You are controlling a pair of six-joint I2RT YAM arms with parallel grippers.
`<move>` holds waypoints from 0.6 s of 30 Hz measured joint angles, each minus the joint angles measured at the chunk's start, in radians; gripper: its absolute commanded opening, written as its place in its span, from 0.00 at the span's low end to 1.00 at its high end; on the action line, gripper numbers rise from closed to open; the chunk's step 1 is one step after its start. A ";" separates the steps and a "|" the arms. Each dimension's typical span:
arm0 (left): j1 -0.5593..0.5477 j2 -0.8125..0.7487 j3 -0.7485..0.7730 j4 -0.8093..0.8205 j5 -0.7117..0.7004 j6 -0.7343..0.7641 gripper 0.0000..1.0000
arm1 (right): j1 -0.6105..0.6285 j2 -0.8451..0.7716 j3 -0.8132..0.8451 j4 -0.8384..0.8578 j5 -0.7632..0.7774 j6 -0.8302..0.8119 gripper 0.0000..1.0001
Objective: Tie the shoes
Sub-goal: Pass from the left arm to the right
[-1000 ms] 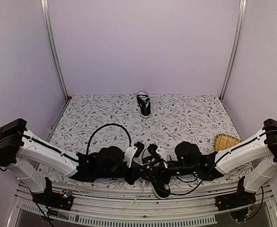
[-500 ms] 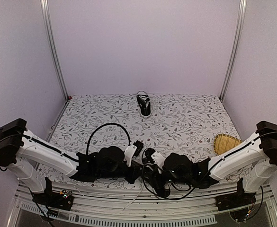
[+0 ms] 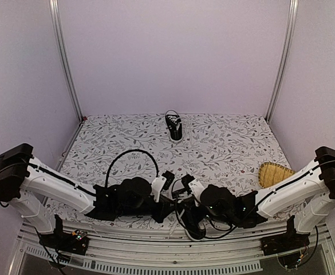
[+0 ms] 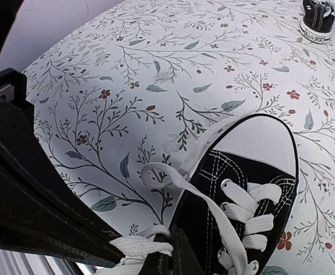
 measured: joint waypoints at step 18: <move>0.070 -0.096 -0.033 -0.109 -0.074 0.048 0.57 | -0.003 -0.077 -0.091 0.021 -0.014 0.024 0.02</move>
